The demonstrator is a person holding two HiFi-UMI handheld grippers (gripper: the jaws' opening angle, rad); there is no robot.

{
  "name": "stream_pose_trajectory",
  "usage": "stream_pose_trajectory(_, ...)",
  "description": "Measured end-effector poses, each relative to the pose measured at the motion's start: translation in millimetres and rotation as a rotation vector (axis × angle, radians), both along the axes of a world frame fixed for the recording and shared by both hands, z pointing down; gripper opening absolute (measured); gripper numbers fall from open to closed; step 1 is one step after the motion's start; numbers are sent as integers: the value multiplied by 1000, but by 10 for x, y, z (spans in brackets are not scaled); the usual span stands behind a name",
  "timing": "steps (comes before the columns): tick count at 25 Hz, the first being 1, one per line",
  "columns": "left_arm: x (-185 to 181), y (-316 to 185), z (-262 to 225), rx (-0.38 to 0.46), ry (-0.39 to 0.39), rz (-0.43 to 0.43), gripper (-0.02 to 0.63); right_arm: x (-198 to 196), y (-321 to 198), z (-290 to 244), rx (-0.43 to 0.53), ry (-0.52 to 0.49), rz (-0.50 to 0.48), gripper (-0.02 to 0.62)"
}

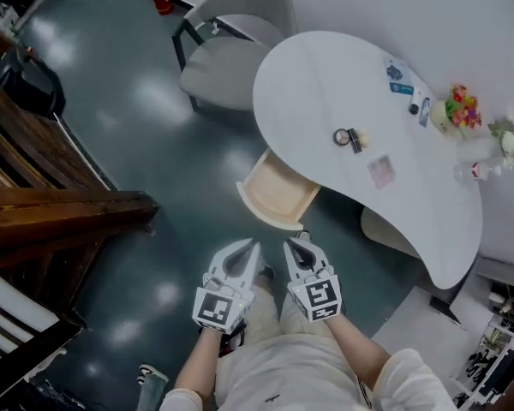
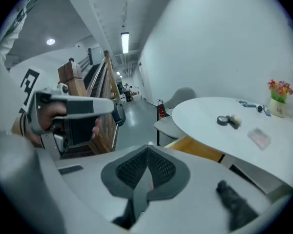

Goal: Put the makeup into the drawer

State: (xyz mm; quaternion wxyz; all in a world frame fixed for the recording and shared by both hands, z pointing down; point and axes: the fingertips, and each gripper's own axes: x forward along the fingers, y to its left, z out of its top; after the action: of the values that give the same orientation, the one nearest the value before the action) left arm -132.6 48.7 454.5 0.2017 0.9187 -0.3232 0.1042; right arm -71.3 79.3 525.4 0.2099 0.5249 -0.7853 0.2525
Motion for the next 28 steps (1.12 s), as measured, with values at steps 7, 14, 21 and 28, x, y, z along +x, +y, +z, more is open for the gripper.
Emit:
stream_pose_trajectory(7, 51, 50, -493, 9, 5, 52, 8, 159, -95, -977, 127, -6, 33, 14)
stream_pose_trajectory(14, 316, 149, -835, 37, 36, 118, 8, 560, -52, -1559, 220, 25, 70, 14)
stream_pose_trajectory(21, 779, 188, -1010, 28, 62, 141, 8, 1077, -81, -1790, 262, 2, 87, 14)
stream_pose_trajectory(28, 1154, 71, -1069, 37, 65, 109, 8, 1379, -118, -1847, 278, -32, 40, 14)
